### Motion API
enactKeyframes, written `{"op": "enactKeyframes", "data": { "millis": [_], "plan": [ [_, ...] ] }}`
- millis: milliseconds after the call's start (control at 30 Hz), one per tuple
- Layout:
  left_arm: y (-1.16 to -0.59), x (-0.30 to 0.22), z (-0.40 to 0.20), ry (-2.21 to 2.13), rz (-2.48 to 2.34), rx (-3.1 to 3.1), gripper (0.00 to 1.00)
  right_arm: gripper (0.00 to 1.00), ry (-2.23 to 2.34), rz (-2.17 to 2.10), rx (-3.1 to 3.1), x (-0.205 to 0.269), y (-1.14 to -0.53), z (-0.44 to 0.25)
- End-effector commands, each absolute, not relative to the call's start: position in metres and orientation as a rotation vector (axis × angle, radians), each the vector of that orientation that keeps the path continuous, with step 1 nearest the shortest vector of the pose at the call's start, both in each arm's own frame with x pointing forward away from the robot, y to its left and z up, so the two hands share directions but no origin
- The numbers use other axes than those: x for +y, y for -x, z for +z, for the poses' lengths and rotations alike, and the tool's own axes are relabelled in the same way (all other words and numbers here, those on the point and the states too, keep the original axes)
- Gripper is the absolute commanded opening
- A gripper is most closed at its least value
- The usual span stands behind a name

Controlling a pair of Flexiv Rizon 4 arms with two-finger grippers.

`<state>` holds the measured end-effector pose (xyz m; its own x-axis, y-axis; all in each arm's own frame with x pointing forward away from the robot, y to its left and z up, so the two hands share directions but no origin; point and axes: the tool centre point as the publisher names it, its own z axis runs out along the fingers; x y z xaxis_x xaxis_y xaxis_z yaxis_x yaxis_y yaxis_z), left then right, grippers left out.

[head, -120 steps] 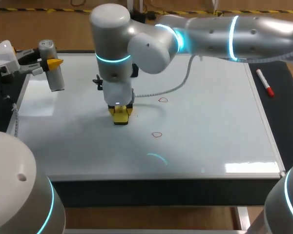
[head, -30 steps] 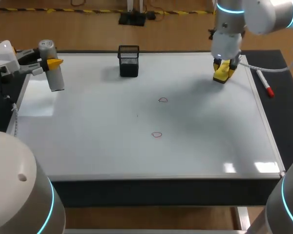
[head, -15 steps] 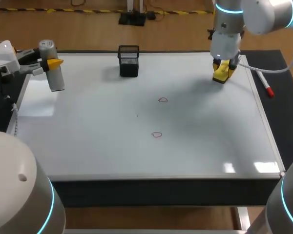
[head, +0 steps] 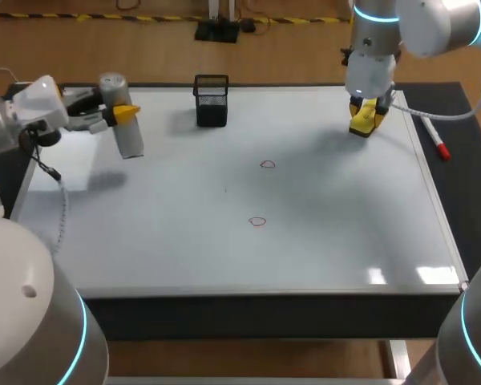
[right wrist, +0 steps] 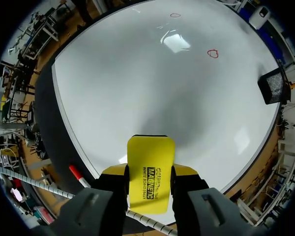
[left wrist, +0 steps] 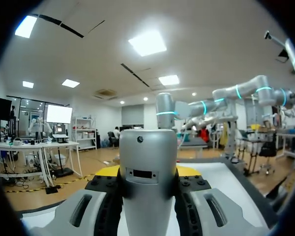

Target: Pick up the inspection probe, press it on each red-marked spot on the whiteboard one by one, put down the probe, pick up the eraser, and wipe off all the red marks.

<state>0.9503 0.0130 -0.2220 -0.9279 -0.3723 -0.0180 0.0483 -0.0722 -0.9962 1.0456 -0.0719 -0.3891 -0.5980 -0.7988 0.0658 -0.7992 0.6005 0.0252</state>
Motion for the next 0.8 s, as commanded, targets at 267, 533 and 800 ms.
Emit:
{"op": "enactKeyframes", "data": {
  "millis": [267,533,800],
  "plan": [
    [-0.948,-0.071,-0.219,0.227,-2.141,2.001,0.00,0.00,-1.374,0.015,-2.744,-0.072,-1.046,-0.388],
    [-0.947,-0.131,-0.223,0.142,-2.207,2.050,0.00,0.00,-1.374,0.015,-2.744,-0.072,-1.046,-0.388],
    [-0.947,-0.179,-0.227,0.087,-2.260,2.078,0.00,0.00,-1.374,0.015,-2.744,-0.072,-1.046,-0.388]
  ]
}}
